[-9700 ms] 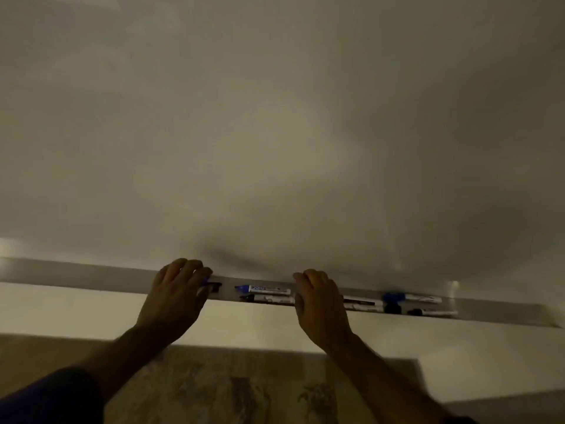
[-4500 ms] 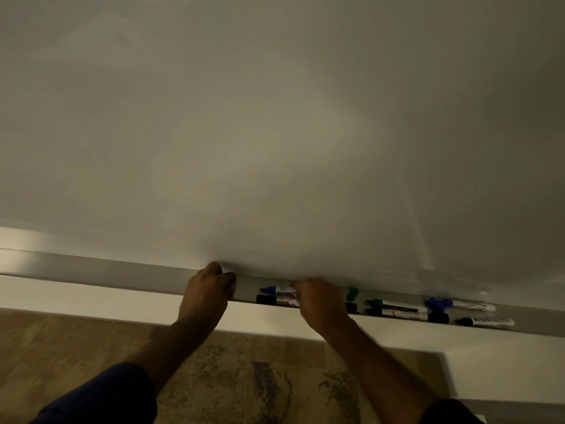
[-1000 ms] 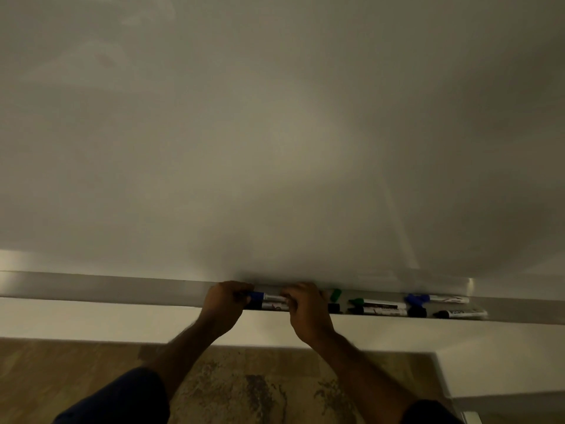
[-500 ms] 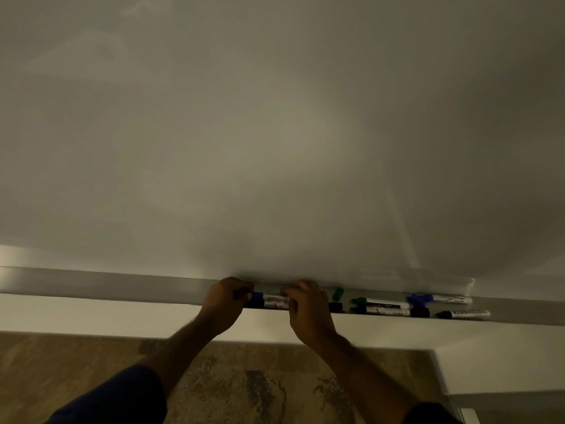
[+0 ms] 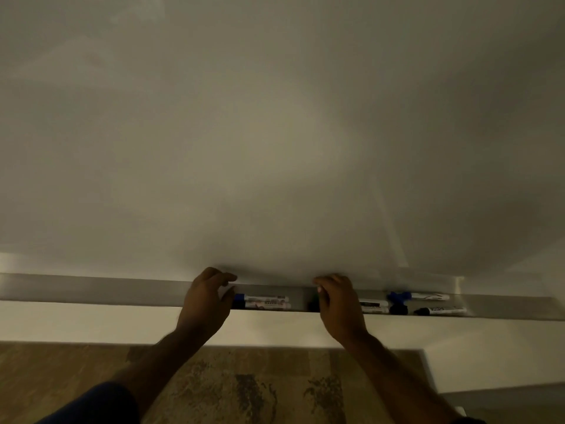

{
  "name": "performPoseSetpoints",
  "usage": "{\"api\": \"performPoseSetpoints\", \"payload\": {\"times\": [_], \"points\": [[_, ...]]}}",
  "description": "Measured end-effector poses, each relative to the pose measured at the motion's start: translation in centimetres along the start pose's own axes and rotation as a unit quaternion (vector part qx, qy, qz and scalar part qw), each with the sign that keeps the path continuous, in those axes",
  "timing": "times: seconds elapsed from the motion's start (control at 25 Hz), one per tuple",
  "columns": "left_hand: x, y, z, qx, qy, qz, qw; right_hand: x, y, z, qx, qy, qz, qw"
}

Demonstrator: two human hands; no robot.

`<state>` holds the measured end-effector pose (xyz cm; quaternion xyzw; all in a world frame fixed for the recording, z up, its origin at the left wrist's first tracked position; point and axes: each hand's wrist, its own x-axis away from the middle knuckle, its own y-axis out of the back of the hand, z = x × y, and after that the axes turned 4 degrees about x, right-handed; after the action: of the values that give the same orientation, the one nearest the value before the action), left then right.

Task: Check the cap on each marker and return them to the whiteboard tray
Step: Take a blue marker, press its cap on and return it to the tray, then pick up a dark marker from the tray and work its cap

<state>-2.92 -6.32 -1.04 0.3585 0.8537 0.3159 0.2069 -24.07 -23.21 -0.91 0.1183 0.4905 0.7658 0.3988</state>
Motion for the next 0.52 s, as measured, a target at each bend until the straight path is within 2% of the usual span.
{"api": "performPoseSetpoints", "payload": {"times": [0.16, 0.32, 0.52], "points": [[0.8, -1.9, -4.3, 0.004, -0.059, 0.02, 0.998, 0.6, 2.9, -3.4, 0.013, -0.014, -0.009, 1.0], [1.7, -5.7, -7.6, -0.009, -0.107, 0.077, 0.991, 1.5, 4.7, -6.2, 0.016, -0.017, 0.003, 1.0], [2.3, -11.1, -10.4, -0.098, -0.139, 0.136, 0.976, 2.4, 5.9, -9.7, 0.031, 0.015, 0.053, 0.998]]}}
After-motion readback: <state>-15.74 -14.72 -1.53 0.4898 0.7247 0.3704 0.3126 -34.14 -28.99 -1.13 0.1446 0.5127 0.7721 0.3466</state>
